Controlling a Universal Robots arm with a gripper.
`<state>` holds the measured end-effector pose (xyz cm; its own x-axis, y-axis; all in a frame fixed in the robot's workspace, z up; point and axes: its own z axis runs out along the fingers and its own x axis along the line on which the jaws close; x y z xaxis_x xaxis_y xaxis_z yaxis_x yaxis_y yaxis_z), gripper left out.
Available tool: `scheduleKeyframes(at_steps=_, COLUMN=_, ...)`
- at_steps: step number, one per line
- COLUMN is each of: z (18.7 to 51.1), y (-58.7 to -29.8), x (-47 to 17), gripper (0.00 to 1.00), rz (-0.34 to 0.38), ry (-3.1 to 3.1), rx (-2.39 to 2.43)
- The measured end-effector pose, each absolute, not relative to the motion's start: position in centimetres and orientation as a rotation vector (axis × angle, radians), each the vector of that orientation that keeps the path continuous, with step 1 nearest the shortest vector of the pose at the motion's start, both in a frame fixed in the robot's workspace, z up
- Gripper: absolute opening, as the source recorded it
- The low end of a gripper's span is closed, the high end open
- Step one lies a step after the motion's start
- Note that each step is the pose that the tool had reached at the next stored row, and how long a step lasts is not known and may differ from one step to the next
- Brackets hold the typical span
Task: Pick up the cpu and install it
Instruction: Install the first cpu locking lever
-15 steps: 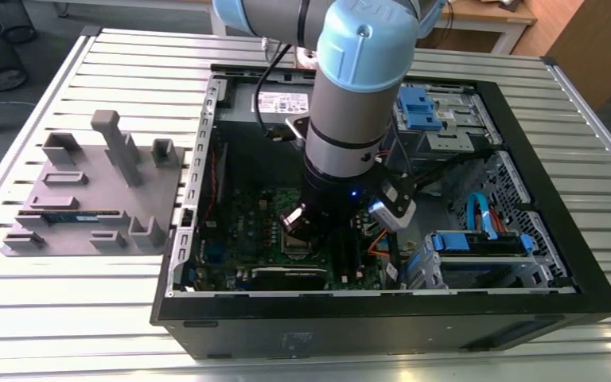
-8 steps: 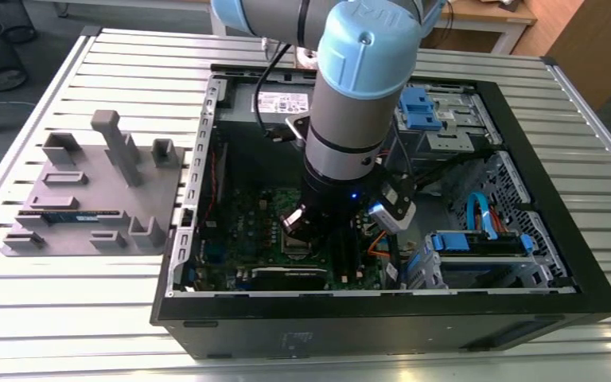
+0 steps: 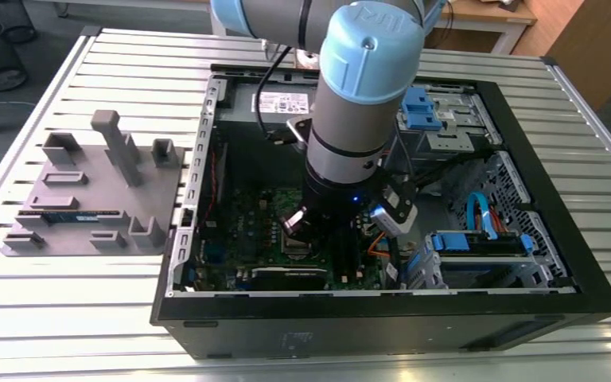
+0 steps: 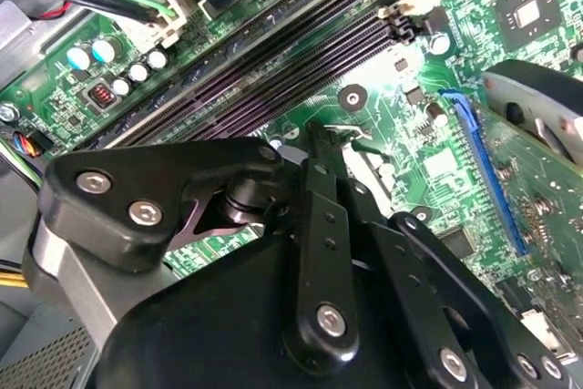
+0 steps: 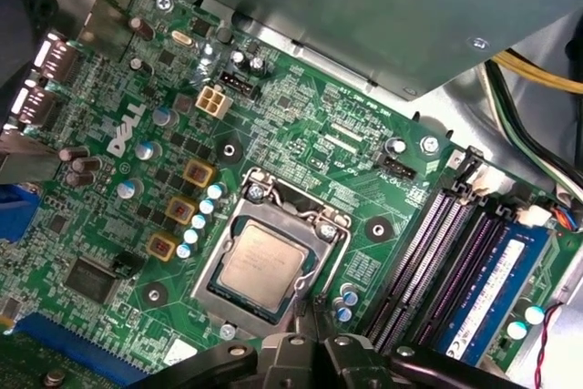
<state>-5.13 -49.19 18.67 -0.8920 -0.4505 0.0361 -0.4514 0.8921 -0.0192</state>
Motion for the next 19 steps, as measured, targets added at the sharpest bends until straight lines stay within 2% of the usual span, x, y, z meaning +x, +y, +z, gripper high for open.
scheduleKeyframes(at_steps=14, z=18.7, y=-49.2, x=-5.1, gripper=0.11, rz=0.037, ry=-3.027, rx=0.722)
scheduleKeyframes(at_steps=19, z=20.1, y=-49.2, x=-5.1, gripper=0.11, rz=0.037, ry=-3.027, rx=0.721)
